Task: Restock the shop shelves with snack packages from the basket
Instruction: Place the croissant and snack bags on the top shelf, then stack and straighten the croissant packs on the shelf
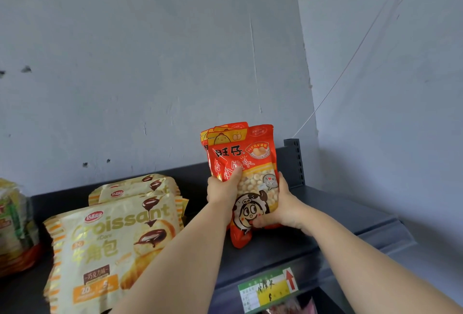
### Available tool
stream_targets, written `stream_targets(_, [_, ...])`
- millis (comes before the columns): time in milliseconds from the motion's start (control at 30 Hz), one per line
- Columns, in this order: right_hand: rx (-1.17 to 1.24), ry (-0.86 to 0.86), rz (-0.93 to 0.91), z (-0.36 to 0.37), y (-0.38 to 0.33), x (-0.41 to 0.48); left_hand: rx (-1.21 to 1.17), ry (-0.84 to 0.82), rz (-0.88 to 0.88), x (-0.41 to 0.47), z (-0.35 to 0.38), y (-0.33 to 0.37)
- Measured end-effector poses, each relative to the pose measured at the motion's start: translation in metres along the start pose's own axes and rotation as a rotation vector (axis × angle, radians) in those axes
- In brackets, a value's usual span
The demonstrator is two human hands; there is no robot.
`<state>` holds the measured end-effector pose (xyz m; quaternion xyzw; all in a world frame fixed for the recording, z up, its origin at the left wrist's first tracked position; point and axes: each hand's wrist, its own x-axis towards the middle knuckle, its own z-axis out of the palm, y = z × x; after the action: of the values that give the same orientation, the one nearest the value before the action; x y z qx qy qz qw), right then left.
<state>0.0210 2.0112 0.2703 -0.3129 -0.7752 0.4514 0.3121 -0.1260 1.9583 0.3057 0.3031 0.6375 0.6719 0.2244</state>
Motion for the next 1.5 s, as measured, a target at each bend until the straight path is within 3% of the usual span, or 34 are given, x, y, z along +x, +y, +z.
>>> stream_targets(133, [0.009, 0.078, 0.02, -0.005, -0.001, -0.003, 0.011, 0.052, 0.028, -0.01, 0.001, 0.007])
stream_targets(267, [-0.086, 0.16, -0.064, -0.005, -0.012, -0.014, 0.067, 0.122, 0.201, -0.02, 0.005, 0.016])
stream_targets(400, [-0.435, 0.407, -0.266, 0.004, -0.025, -0.032, 0.183, 0.171, 0.392, -0.038, 0.002, 0.026])
stream_targets(533, [-0.57, 0.55, -0.486, 0.026, -0.047, -0.055, 0.389, 0.221, 0.587, -0.067, -0.021, 0.039])
stream_targets(700, [-0.65, 0.448, -0.625, 0.076, -0.076, -0.08, 0.481, 0.231, 0.617, -0.102, -0.073, 0.047])
stream_targets(833, [-0.508, 0.388, -0.641, 0.116, -0.088, -0.089, 0.478, 0.272, 0.58, -0.123, -0.123, 0.044])
stream_targets(1067, [-0.25, 0.201, -0.305, 0.162, -0.099, -0.098, 0.695, 0.447, 0.64, -0.135, -0.216, 0.026])
stream_targets(1133, [-0.166, 0.13, -0.222, 0.166, -0.097, -0.098, 0.723, 0.467, 0.569, -0.134, -0.238, 0.018])
stream_targets(1300, [-0.042, 0.018, -0.106, 0.174, -0.088, -0.092, 0.497, 0.359, 0.189, -0.127, -0.273, -0.004])
stream_targets(1400, [-0.006, -0.017, -0.133, 0.178, -0.086, -0.09, 0.274, 0.259, 0.125, -0.124, -0.281, -0.015])
stream_targets(1500, [0.043, -0.055, -0.125, 0.177, -0.083, -0.09, 0.195, 0.223, 0.168, -0.121, -0.283, -0.025])
